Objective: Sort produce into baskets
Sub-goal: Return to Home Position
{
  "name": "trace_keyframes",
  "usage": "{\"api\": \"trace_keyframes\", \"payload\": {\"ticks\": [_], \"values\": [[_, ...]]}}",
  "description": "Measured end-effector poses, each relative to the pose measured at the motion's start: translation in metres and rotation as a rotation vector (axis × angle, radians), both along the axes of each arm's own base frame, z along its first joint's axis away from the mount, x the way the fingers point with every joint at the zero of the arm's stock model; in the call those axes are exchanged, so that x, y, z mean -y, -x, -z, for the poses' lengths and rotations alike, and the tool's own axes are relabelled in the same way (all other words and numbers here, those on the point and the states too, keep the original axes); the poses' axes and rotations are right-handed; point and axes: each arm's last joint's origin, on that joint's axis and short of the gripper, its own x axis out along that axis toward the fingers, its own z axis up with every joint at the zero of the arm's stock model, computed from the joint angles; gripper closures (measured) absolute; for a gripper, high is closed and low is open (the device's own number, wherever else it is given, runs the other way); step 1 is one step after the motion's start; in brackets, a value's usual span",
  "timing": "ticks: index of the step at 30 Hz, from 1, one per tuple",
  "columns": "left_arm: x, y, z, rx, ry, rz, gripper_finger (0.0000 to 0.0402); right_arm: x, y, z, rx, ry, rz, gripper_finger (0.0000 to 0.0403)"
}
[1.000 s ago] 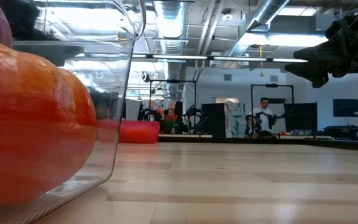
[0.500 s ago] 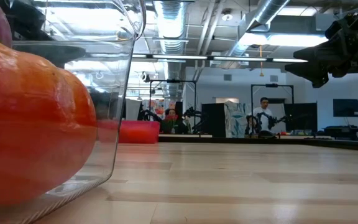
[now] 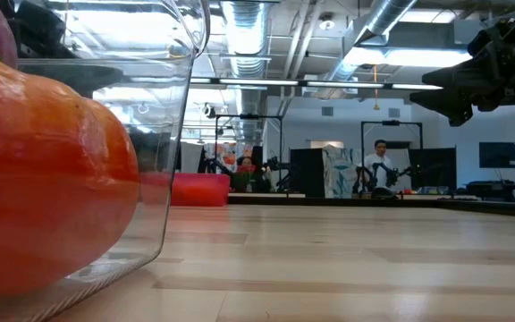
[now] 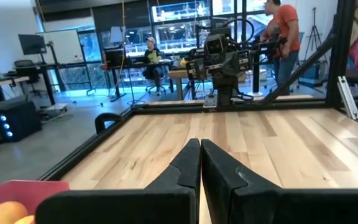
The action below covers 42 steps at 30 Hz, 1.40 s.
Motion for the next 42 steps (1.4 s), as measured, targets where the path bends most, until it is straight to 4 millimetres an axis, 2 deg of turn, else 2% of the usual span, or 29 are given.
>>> {"api": "trace_keyframes", "payload": {"ticks": [42], "values": [[0.0037, -0.0030, 0.0035, -0.044, 0.002, 0.043, 0.0401, 0.0000, 0.0000, 0.0000, 0.000, 0.000, 0.000, 0.0117]]}}
